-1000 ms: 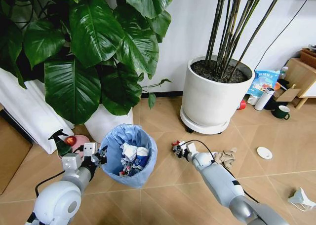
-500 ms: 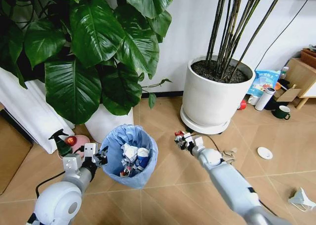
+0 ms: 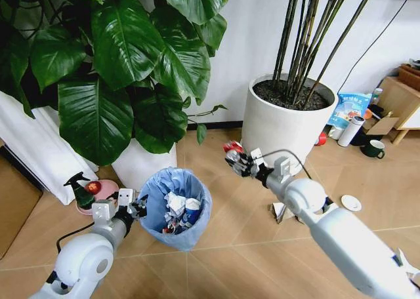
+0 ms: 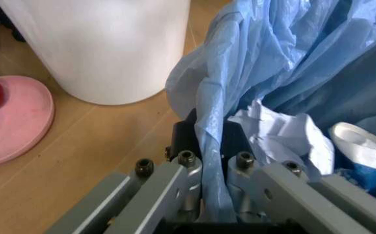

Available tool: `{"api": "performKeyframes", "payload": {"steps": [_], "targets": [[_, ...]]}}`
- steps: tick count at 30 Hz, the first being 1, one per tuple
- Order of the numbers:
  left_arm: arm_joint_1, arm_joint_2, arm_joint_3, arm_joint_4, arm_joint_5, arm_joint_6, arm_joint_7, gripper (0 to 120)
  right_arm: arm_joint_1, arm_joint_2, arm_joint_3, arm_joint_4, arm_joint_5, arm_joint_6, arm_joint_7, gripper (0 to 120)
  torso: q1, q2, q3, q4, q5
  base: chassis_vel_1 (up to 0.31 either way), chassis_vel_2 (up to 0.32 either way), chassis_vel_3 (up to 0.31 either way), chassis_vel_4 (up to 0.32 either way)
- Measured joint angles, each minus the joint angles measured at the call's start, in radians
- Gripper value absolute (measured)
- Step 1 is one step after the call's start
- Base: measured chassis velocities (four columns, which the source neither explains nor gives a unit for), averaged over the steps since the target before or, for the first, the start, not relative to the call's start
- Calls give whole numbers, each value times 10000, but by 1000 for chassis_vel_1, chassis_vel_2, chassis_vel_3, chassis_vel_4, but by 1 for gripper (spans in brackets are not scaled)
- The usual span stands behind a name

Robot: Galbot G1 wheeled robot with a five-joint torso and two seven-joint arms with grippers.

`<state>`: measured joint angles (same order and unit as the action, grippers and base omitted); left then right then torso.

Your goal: Pick up the trash bin and place the garbage on the floor into it.

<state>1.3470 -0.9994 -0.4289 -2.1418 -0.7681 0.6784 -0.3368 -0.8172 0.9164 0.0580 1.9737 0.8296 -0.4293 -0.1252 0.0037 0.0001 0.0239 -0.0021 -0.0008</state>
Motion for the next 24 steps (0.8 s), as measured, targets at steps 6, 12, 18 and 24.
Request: {"api": "performKeyframes", "payload": {"steps": [6, 12, 18, 24], "targets": [[-751, 14, 447, 255, -323, 51, -211, 0, 90, 126, -869, 1303, 1156, -395, 92, 45, 0, 0, 0, -2, -1, 0, 0, 0, 0], [-970, 32, 514, 304, -471, 64, -257, 0, 183, 186, -1807, 1333, 1098, -475, 57, 45, 0, 0, 0, -1, 0, 0, 0, 0, 0], [-914, 30, 461, 272, -494, 67, -254, 0, 364, 329, -2104, 821, 810, -551, 13, 45, 1, 0, 1, -1, 0, 0, 0, 0, 0], [-917, -13, 454, 266, -490, 67, -244, 0, 449, 406, -2228, 564, 384, -609, -68, 68, 2, -1, 1, -1, 1, 0, 0, 0, 0]]}}
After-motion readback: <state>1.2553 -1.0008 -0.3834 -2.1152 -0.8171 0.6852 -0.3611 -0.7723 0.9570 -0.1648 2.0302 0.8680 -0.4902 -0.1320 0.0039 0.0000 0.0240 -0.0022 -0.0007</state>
